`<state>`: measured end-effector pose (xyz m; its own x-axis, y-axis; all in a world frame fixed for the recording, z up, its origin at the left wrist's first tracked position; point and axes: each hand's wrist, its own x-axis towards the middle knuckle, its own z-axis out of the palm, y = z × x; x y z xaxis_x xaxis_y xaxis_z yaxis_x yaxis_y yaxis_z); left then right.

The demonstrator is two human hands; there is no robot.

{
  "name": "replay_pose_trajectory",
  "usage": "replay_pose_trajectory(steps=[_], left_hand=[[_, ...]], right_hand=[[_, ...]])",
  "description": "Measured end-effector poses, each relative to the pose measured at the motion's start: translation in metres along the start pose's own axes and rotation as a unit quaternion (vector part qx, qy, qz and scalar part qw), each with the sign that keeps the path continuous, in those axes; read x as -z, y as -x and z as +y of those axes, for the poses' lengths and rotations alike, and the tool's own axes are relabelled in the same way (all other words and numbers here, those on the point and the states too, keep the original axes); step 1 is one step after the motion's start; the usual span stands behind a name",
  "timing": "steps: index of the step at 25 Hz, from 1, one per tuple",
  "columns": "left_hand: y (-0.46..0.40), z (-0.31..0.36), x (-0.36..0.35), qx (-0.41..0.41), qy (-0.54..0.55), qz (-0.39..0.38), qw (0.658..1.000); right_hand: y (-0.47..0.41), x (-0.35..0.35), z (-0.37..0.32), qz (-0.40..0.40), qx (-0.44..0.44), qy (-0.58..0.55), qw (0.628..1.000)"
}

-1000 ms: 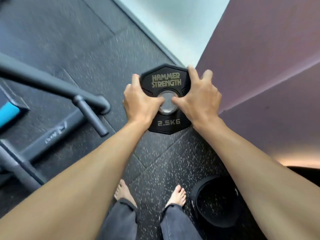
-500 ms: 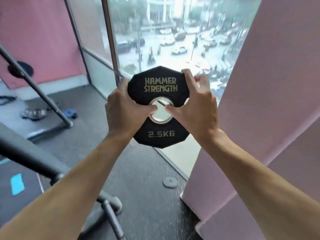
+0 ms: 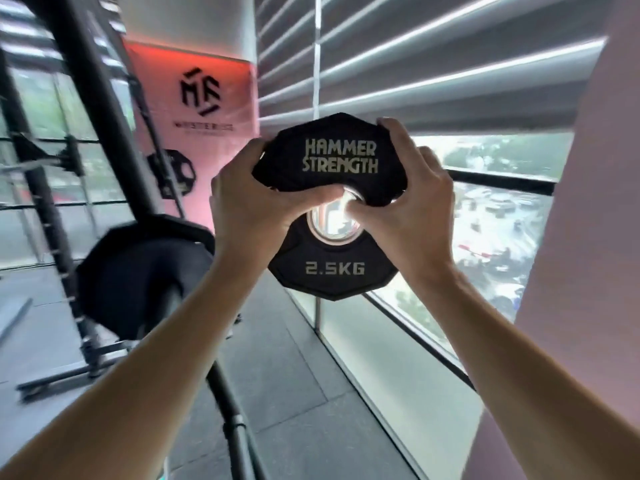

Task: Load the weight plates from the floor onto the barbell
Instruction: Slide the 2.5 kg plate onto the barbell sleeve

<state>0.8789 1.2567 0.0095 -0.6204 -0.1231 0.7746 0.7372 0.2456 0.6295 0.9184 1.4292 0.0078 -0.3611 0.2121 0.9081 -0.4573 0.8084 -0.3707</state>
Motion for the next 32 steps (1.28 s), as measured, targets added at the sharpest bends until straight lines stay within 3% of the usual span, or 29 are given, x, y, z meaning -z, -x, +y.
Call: replay_pose_trajectory(steps=[10,20,27,32], left_hand=[[0.046,0.066,0.174,-0.008,-0.142,0.074,0.987],[0.072,0.118,0.403,-0.021,-0.288,0.152,0.945],[0.082,0.101,0.551,0.026,-0.315,0.159,0.935],[0.099,0.065,0.617,0.083,-0.329,0.164,0.926]], right_hand=[[0.042,-0.043,-0.139,-0.069,0.015,-0.188,0.98],[0.09,-0.1,-0.356,-0.11,0.038,-0.306,0.945],[0.143,-0.159,-0.483,-0.171,0.028,-0.317,0.933],[0.18,-0.201,-0.524,-0.275,0.041,-0.302,0.912]])
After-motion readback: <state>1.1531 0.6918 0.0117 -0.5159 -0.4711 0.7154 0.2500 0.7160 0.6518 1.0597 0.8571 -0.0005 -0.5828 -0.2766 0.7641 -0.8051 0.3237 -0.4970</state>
